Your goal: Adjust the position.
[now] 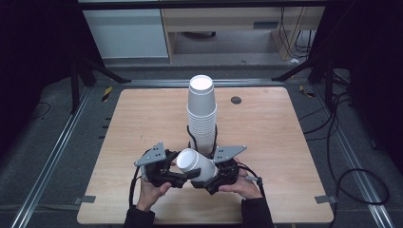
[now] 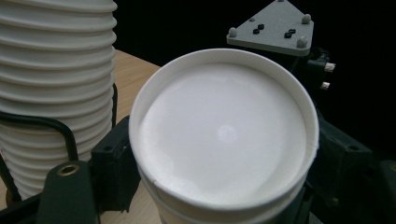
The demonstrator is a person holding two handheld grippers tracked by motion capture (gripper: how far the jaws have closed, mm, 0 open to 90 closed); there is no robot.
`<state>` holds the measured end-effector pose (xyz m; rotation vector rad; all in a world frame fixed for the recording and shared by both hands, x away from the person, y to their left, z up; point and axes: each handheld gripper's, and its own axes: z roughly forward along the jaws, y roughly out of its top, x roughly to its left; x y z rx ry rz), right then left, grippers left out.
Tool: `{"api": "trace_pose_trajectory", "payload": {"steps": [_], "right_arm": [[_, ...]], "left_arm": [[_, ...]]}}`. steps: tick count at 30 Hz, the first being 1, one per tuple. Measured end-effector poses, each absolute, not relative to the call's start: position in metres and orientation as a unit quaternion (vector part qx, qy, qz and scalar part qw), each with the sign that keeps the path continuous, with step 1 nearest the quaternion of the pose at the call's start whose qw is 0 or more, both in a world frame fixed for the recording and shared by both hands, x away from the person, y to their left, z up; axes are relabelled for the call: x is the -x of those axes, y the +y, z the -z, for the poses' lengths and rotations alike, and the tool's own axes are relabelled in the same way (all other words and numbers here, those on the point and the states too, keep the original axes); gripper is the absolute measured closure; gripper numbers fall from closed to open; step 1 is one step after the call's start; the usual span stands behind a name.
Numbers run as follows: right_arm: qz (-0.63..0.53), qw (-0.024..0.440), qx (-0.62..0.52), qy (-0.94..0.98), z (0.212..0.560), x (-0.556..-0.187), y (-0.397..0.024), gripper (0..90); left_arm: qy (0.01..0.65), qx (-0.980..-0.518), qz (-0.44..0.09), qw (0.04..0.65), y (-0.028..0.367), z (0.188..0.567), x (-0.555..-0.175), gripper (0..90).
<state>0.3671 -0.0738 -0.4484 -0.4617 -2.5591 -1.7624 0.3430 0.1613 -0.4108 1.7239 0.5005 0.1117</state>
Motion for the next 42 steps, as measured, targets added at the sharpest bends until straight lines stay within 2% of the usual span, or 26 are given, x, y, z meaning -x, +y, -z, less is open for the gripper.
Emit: {"api": "trace_pose_trajectory", "payload": {"steps": [14,20,30,42], "right_arm": [[0.564,-0.003,0.147,-0.813,0.447,-0.368,-0.075,10.0],[0.552,-0.014,0.144,-0.821,0.443,-0.370,-0.079,10.1],[0.476,-0.057,0.122,-0.869,0.427,-0.379,-0.083,9.9],[0.405,-0.057,0.086,-0.908,0.432,-0.380,-0.063,9.9]], "left_arm": [[0.219,-0.745,-0.040,0.628,0.163,0.410,-0.345,19.6],[0.223,-0.747,-0.043,0.626,0.171,0.404,-0.347,15.5],[0.232,-0.779,-0.043,0.581,0.190,0.406,-0.349,12.6],[0.226,-0.817,-0.030,0.529,0.178,0.420,-0.354,12.9]]}}
